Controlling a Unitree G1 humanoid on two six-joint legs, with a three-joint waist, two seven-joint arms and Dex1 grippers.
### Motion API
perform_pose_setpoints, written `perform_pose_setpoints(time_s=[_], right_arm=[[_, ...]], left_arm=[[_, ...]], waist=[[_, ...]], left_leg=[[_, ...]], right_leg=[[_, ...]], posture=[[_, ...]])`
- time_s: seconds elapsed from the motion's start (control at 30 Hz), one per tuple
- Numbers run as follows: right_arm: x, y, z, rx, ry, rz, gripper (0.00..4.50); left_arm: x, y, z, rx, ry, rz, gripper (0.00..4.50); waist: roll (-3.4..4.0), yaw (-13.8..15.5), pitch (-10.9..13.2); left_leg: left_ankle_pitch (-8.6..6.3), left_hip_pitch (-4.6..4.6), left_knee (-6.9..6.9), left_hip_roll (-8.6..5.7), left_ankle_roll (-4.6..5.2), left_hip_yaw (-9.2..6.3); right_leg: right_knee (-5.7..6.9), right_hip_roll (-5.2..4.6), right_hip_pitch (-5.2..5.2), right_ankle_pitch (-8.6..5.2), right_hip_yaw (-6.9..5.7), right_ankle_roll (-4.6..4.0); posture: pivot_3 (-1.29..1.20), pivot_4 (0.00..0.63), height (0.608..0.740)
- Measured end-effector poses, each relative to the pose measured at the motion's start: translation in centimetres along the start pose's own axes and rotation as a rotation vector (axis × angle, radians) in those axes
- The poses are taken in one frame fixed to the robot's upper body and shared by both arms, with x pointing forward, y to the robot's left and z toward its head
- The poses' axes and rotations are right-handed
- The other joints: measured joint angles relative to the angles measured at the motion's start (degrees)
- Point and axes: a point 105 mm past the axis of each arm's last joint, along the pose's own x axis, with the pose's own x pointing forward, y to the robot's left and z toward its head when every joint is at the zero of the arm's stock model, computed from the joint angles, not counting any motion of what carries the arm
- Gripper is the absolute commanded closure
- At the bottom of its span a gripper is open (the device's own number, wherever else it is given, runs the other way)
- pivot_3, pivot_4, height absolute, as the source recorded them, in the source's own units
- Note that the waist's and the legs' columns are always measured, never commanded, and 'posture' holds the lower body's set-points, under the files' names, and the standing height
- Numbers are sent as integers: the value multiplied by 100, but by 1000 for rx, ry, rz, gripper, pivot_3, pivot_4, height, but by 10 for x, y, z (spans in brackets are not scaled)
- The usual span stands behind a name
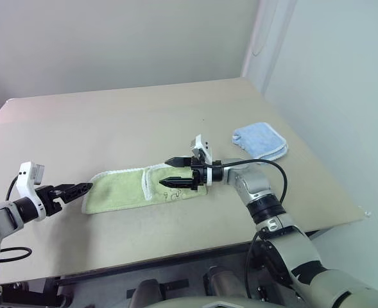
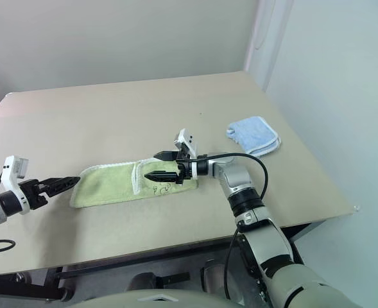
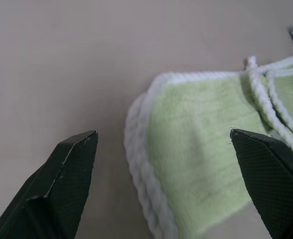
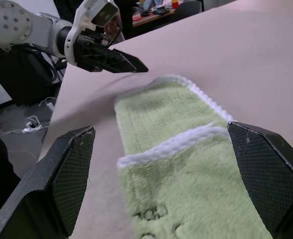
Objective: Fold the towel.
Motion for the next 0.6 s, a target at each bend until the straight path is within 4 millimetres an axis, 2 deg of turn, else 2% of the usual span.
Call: perform_pose_setpoints(time_s=[0.17, 0.33, 0.5, 0.6], right_arm=[[-4, -1, -3, 38, 2, -49, 26], [-4, -3, -9, 75, 4, -81, 26], [-1, -3, -9, 85, -6, -91, 26], [-1, -4, -9, 87, -6, -95, 26]], left_arm=[[-14, -6, -22, -112, 86, -22, 0], [-22, -18, -15, -238, 7, -62, 0], [-19, -39, -13, -313, -48, -116, 0], [-11, -48, -29, -395, -51, -131, 0]], waist=[[-1, 2, 0], [-3, 19, 1], [-4, 7, 0], [-5, 18, 0]], left_leg=[[-1, -1, 0, 0, -1, 1], [-1, 0, 1, 0, -1, -1], [-1, 0, 0, 0, -1, 2], [-1, 0, -1, 0, -1, 1]], right_leg=[[-4, -4, -1, -9, 1, -15], [-6, -4, 1, -9, 0, -16], [-8, -5, 3, -8, 1, -15], [-9, -4, 4, -7, 1, -13]], posture=[[0, 0, 740], [0, 0, 740], [0, 0, 740], [0, 0, 740]])
